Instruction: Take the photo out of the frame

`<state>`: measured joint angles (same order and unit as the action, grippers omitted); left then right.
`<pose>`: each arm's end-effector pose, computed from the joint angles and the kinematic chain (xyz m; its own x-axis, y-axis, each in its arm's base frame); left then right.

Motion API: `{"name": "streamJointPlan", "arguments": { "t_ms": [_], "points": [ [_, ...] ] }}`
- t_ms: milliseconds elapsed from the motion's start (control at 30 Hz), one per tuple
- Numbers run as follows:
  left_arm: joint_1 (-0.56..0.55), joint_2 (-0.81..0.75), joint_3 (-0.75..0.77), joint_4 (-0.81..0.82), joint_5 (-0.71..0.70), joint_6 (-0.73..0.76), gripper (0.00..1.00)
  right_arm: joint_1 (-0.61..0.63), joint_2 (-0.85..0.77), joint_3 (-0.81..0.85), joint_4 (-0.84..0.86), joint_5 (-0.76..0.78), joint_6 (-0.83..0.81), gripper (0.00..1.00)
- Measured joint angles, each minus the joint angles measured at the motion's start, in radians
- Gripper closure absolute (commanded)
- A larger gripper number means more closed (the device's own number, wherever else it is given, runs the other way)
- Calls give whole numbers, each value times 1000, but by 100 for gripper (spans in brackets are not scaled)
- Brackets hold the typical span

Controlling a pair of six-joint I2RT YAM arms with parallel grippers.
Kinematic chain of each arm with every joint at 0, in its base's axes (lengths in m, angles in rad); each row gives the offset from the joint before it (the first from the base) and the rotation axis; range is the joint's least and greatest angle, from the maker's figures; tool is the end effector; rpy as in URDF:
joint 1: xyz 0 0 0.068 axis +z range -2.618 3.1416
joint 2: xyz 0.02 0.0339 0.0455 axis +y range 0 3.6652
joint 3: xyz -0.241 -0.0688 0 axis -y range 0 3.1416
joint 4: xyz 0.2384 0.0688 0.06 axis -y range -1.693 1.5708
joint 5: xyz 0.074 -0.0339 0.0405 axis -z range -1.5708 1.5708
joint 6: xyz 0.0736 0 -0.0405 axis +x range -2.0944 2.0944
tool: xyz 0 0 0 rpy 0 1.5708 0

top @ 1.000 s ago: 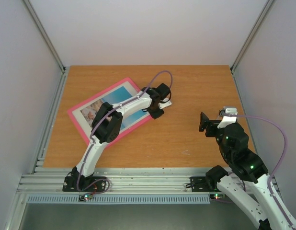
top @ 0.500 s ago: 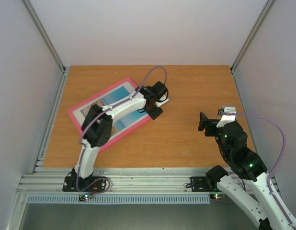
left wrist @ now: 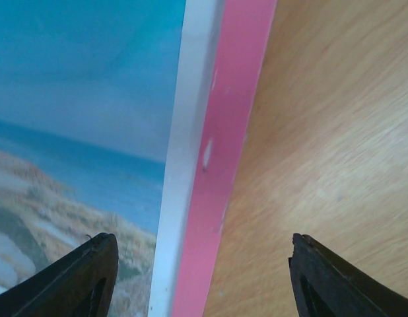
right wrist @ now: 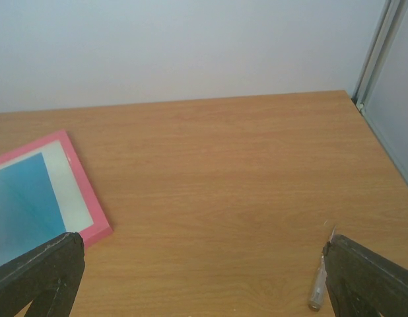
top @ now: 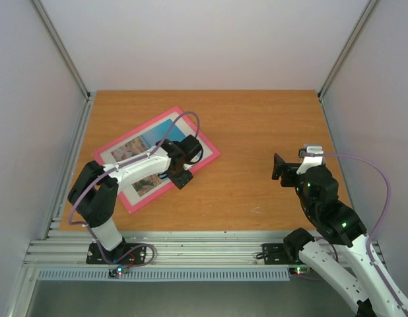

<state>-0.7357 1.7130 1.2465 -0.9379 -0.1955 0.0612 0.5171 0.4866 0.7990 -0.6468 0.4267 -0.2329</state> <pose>0.2456 -0.2030 0.1543 -0.6909 0.7064 -0.1536 0.6780 0.7070 0.2013 0.1442 0.0470 0.3103 -0.2522 -0.3851 -0.8878 -0.1731 0.9206 -0.3502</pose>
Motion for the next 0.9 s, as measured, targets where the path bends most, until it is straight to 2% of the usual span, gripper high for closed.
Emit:
{"name": "streamJointPlan", "arguments": {
  "t_ms": [100, 300, 600, 667, 800, 900],
  "points": [
    [17, -18, -51, -3, -16, -11, 28, 0, 9, 0, -2, 0, 0, 2],
    [47, 3, -57, -3, -23, -30, 28, 0, 29, 0, -12, 2, 0, 1],
    [52, 97, -54, 0, 9, -32, 32, 0, 34, 2, -19, 3, 0, 2],
    [52, 114, -53, 0, 20, -32, 37, 0, 36, 2, -20, 3, 0, 2],
    [52, 151, -31, -1, 43, -32, 57, 0, 36, 3, -21, 3, 0, 2],
    [52, 181, 3, -6, 57, -43, 66, 0, 36, 5, -28, 3, 0, 2]
  ]
}}
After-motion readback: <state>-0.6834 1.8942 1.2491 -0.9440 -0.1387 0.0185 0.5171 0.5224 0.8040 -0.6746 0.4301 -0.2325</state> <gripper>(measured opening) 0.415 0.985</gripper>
